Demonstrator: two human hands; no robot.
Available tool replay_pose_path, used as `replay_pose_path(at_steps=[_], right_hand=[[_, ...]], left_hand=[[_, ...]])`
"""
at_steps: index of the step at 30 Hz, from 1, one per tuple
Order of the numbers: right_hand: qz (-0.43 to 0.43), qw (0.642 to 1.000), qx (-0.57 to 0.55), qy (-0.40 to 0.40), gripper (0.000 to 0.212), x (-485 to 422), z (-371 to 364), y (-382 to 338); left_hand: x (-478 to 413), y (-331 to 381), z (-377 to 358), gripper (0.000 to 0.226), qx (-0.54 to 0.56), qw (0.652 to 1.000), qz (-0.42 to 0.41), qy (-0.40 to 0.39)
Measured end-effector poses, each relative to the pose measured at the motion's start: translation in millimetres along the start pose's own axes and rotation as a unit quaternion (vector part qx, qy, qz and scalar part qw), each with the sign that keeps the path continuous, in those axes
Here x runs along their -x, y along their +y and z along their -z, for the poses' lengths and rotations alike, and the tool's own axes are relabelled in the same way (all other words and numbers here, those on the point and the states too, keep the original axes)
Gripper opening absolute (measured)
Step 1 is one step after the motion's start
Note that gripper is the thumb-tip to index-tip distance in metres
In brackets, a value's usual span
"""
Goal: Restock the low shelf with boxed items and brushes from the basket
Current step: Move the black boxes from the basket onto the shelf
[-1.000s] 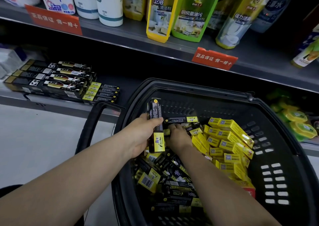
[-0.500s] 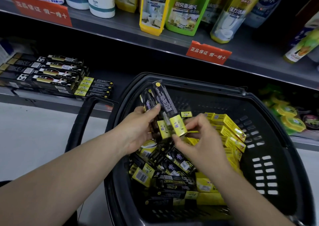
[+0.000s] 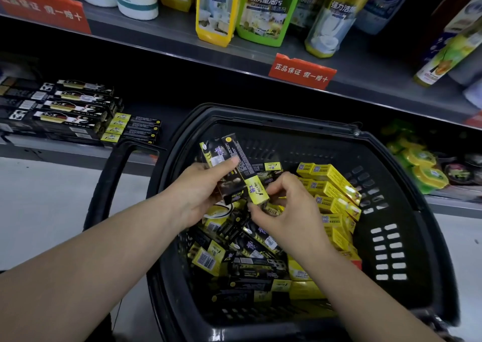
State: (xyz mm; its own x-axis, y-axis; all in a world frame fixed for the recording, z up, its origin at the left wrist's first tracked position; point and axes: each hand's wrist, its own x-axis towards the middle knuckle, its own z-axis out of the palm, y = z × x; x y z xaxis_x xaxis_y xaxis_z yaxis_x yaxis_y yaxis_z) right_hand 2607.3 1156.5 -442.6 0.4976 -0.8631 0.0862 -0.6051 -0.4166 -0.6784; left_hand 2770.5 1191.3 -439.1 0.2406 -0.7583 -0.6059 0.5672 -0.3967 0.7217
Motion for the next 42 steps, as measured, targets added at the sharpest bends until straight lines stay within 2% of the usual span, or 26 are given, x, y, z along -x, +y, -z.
replay_pose_path(at_steps=[4, 7, 11, 14, 16, 18, 19, 21, 22, 24, 26, 28, 30, 32, 33, 35, 39, 42], right_hand=[[-0.11, 0.983, -0.135, 0.063, 0.028, 1, -5, 0], [-0.114, 0.98, -0.151, 0.069, 0.029, 2, -9, -1], [-0.056, 0.993, -0.105, 0.024, 0.031, 9, -17, -7], [0.028, 0.989, -0.102, -0.103, 0.029, 1, -5, -1], [0.016, 0.978, -0.055, -0.2, 0.036, -16, 9, 17], [-0.056, 0.971, 0.059, -0.226, 0.047, -35, 17, 47], [-0.094, 0.954, 0.147, -0.244, 0.055, -41, 16, 65], [-0.13, 0.893, 0.292, -0.317, 0.069, -40, 3, 90], [-0.131, 0.873, 0.318, -0.345, 0.073, -35, -6, 98], [-0.13, 0.877, 0.314, -0.339, 0.069, -27, -15, 105], [-0.149, 0.901, 0.262, -0.312, 0.058, -27, -9, 100], [-0.2, 0.931, 0.134, -0.274, 0.052, -29, 4, 88], [-0.214, 0.954, 0.017, -0.208, 0.054, -30, 13, 65], [-0.149, 0.977, 0.019, -0.151, 0.048, -29, 15, 38], [-0.11, 0.983, 0.01, -0.149, 0.039, -28, 13, 26], [-0.08, 0.974, -0.077, -0.196, 0.023, -25, 8, -1], [-0.141, 0.906, -0.31, -0.251, 0.044, -26, 4, -25], [-0.144, 0.881, -0.362, -0.267, 0.043, -28, 4, -22]], left_hand=[[1, 3, -2, 0.036, 0.026, 1.0, 0.005, -0.006], [0, 4, -2, 0.024, 0.036, 0.999, 0.006, -0.023], [-2, 3, -2, 0.019, 0.034, 0.999, 0.014, -0.018], [-2, 1, 1, 0.012, -0.001, 1.0, 0.017, -0.006], [-3, -1, 3, 0.021, -0.023, 0.999, 0.025, 0.009], [-5, -3, 5, 0.034, -0.037, 0.999, 0.022, 0.014], [-5, -3, 5, 0.04, -0.049, 0.999, 0.016, 0.013], [-5, -4, 4, 0.054, -0.07, 0.998, 0.004, 0.006], [-5, -4, 3, 0.061, -0.076, 0.997, 0.002, 0.002], [-6, -4, 3, 0.066, -0.081, 0.997, 0.001, -0.002], [-6, -5, 4, 0.057, -0.075, 0.997, -0.001, -0.005], [-5, -3, 4, 0.047, -0.063, 0.998, -0.001, -0.007], [-5, -3, 4, 0.044, -0.049, 0.999, -0.007, -0.001], [-4, -3, 3, 0.046, -0.042, 0.999, -0.017, 0.006], [-3, -3, 2, 0.046, -0.038, 0.999, -0.021, 0.009], [-1, -1, 0, 0.044, -0.023, 0.999, -0.03, 0.013], [6, 5, 2, 0.042, 0.02, 0.999, -0.044, 0.016], [12, 7, 6, 0.064, 0.018, 0.998, -0.064, 0.009]])
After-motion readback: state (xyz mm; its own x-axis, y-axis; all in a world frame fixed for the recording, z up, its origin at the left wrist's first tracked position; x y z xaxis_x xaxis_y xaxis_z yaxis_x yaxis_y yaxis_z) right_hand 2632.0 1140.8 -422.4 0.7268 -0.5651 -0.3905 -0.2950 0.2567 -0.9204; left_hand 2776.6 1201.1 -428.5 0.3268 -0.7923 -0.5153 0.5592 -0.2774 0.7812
